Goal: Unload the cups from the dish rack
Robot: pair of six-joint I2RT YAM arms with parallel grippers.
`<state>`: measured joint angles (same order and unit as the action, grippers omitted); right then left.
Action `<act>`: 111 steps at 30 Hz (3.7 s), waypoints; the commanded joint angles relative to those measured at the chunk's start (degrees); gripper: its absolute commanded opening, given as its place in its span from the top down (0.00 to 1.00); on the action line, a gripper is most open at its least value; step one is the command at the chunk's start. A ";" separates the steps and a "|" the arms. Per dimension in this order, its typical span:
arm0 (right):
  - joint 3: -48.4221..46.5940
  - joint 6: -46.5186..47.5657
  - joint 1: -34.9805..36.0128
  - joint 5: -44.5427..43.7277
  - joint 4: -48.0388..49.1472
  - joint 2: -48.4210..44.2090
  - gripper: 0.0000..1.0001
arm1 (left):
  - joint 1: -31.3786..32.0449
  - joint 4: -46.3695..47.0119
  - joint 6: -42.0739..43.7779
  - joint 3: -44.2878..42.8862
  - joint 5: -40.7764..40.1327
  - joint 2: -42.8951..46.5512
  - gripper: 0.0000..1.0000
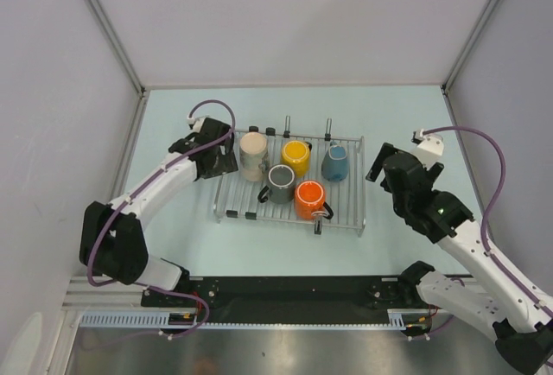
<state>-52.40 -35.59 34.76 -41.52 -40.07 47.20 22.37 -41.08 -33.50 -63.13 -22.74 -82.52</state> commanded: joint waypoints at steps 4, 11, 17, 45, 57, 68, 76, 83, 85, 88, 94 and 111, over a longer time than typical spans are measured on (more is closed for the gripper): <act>1.42 -2.20 0.13 0.21 3.60 2.19 0.00 | 0.13 4.17 2.73 1.35 4.54 -2.81 0.16; 3.00 -2.73 0.13 -0.32 3.78 2.63 0.00 | 0.04 4.08 2.47 1.52 5.78 -3.53 0.56; 5.20 -3.87 -0.05 -0.32 3.95 3.07 0.00 | 0.04 2.76 2.29 2.66 6.48 -1.68 1.00; 10.56 -2.64 -1.80 10.58 14.85 21.26 0.65 | 1.00 6.19 0.54 10.92 11.67 2.80 1.00; 11.88 -3.17 -2.07 11.63 15.11 21.62 1.00 | 2.85 7.51 -1.40 13.04 11.49 3.15 1.00; 8.20 -3.34 -6.81 17.08 18.45 28.38 1.00 | 2.94 7.95 -2.54 6.29 12.81 -3.33 1.00; -0.06 -1.93 -9.80 19.72 19.16 37.69 1.00 | 2.85 8.21 -1.40 -1.81 11.32 -9.49 1.00; -7.43 -1.85 -13.22 22.53 19.69 46.12 1.00 | 0.84 6.45 0.53 -11.82 10.26 -17.31 0.99; -9.29 -1.67 -13.93 22.88 19.42 48.24 1.00 | -0.22 5.84 1.24 -13.94 10.09 -20.29 1.00; -11.84 -1.50 -15.42 23.67 19.60 51.41 1.00 | -1.62 5.66 1.85 -17.54 10.70 -23.98 0.99; -15.97 -1.14 -17.54 24.38 19.95 56.77 1.00 | -3.65 4.61 2.82 -23.96 11.93 -29.97 1.00; -22.83 -0.71 -20.61 26.22 21.09 65.82 1.00 | -5.85 6.62 2.30 -32.67 13.16 -37.80 1.00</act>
<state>-76.64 -28.42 14.57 -16.01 -17.28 106.02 16.38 -36.84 -24.29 -95.85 -13.67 -116.33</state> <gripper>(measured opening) 0.177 0.046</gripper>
